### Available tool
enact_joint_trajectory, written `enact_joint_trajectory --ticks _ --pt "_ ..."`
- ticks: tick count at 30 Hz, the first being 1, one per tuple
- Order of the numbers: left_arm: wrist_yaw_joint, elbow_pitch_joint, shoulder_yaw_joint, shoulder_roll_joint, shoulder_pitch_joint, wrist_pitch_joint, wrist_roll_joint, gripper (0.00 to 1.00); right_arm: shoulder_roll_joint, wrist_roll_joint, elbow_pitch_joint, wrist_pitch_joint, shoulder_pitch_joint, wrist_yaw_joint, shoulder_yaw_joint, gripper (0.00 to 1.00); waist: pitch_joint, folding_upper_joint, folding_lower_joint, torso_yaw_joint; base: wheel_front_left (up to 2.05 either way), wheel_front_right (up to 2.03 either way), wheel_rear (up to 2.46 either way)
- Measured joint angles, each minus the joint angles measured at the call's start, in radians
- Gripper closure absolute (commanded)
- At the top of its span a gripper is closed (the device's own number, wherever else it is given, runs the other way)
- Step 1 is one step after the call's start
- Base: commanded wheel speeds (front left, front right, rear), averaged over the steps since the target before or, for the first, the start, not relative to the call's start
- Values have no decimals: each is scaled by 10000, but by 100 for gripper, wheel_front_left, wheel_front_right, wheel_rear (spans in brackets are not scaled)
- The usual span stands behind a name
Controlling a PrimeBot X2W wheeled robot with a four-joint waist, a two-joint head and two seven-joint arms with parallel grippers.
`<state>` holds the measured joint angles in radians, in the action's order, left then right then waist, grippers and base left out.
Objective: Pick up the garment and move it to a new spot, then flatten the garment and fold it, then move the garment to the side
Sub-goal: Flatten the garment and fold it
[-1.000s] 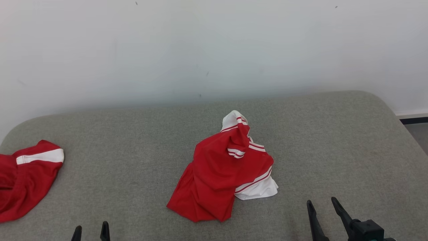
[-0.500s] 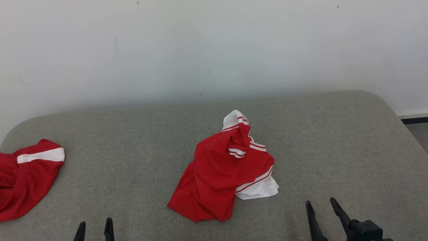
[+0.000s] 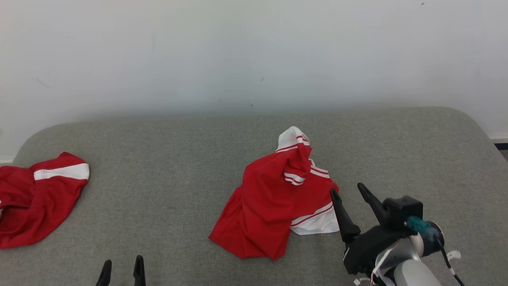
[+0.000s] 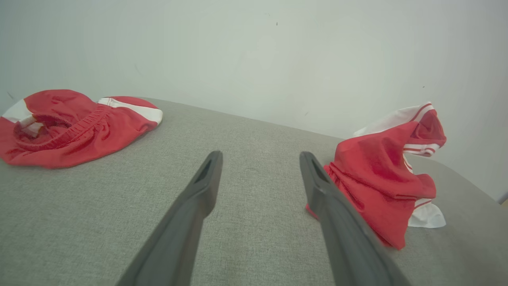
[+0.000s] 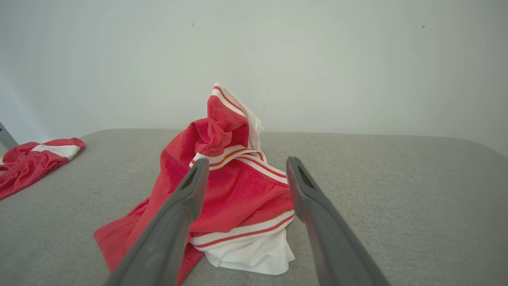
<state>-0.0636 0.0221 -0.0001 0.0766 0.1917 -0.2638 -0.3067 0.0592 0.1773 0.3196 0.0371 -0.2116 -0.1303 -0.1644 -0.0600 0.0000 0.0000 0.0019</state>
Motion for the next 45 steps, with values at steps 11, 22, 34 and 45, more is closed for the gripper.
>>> enact_joint_trajectory --ticks 11,22,34,45 --pt "-163 98 -453 -136 -47 0 2 0 -88 986 2451 -1618 -2369 0 -150 0 258 1 0 896 0 0 0" --pt "-219 240 -742 -161 -46 0 61 0 -86 1080 4533 -1555 -3413 0 65 0 263 0 1 1790 0 0 0" --pt "-146 261 -796 -182 -12 0 6 0 -84 1868 4178 -556 -4674 0 -1634 100 151 1 1 1688 0 0 0" --pt "-100 142 -709 -190 -85 -2 -15 0 -90 2918 2228 378 -7163 0 -3010 100 177 1 0 1079 0 0 0"
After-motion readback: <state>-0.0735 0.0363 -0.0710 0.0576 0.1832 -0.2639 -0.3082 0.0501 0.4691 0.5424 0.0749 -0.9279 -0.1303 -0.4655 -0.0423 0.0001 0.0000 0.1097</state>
